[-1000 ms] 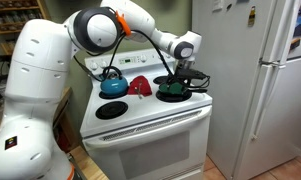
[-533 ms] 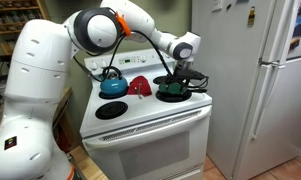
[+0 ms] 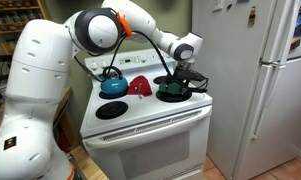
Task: Move the pot to the front right stove plate
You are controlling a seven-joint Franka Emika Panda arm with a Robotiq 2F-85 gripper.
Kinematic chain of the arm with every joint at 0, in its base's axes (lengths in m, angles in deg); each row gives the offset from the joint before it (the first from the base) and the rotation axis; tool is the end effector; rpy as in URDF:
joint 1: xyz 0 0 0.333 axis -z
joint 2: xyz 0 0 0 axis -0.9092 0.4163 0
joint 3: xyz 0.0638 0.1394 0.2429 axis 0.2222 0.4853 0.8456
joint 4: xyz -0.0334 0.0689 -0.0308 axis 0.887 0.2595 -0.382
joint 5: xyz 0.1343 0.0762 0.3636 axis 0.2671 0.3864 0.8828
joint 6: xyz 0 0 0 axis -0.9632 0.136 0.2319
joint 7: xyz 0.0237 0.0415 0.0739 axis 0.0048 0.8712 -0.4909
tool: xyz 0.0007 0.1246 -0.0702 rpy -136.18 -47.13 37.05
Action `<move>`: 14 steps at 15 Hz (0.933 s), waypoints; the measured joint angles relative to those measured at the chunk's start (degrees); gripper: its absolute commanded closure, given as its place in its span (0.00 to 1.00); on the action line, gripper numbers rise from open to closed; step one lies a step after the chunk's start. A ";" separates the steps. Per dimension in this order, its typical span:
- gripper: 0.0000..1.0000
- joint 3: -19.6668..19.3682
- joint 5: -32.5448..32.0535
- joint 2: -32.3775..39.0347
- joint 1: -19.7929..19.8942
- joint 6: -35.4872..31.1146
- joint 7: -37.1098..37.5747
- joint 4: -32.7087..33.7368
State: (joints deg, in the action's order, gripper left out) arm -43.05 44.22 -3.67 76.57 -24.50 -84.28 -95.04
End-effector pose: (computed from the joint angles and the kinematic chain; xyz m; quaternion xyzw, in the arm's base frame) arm 0.6591 -0.0660 0.2961 -0.8895 -0.4200 -0.0472 0.1736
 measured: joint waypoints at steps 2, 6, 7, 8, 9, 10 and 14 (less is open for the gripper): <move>0.00 0.00 0.13 -1.08 0.51 0.05 -0.47 0.04; 0.00 0.10 0.08 -5.82 0.71 0.67 -5.10 -0.06; 0.00 0.14 -0.14 -7.36 0.55 1.32 -6.55 -0.12; 0.00 0.15 -0.45 -9.00 0.33 2.01 -7.66 -0.19; 0.00 0.15 -1.01 -10.65 0.08 2.70 -8.44 -0.23; 0.00 0.12 -1.84 -12.29 -0.17 3.07 -8.76 -0.27; 0.00 -0.36 -2.95 -18.07 -0.70 3.33 -8.74 -0.34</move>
State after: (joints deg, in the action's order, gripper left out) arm -43.41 41.27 -21.73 75.86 -21.17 -93.02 -95.38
